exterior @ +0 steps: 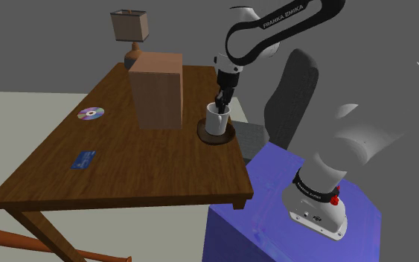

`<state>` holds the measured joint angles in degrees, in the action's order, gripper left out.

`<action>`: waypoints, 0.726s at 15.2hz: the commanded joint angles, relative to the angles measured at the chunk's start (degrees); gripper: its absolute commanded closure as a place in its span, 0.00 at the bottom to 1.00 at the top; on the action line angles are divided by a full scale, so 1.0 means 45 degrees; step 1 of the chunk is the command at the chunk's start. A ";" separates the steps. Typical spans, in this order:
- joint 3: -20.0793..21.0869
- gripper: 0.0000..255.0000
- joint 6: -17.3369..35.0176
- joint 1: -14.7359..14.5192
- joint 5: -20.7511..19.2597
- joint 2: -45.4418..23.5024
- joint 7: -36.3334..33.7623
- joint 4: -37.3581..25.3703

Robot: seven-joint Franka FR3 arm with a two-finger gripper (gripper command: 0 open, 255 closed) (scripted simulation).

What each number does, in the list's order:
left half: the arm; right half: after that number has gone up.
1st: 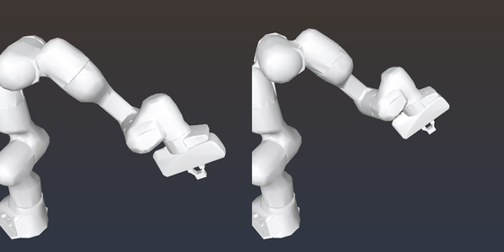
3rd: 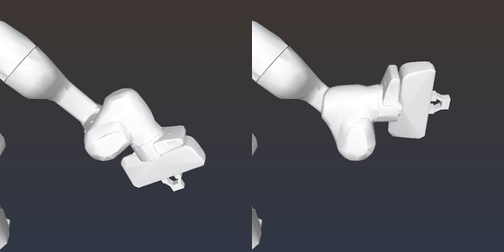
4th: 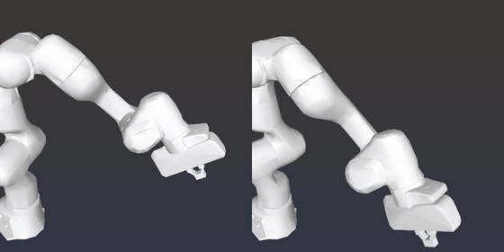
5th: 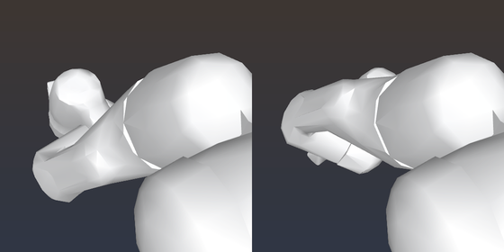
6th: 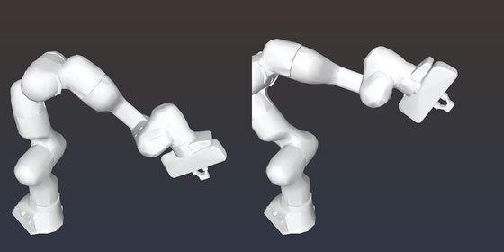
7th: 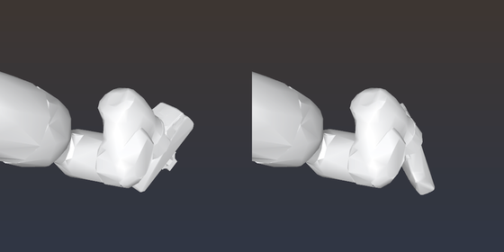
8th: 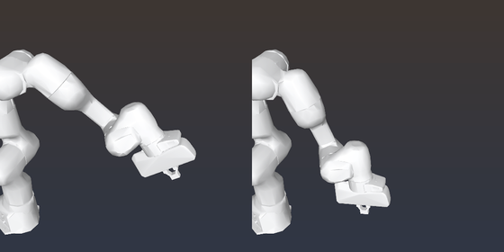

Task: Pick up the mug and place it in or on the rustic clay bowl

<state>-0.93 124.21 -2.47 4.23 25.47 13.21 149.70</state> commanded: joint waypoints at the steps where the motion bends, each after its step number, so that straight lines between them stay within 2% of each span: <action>1: 0.0000 1.00 0.0003 0.0000 0.0001 0.0001 0.0000 -0.0001; 2: 0.0000 0.00 0.0004 0.0000 0.0001 0.0001 0.0000 0.0000; 7: 0.0000 0.00 0.0005 0.0000 0.0001 0.0000 0.0000 0.0000; 11: -0.0054 0.00 -0.1831 0.0074 -0.0115 0.0699 -0.0051 -0.1135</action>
<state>-1.13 118.04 -2.20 3.83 27.88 13.05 145.83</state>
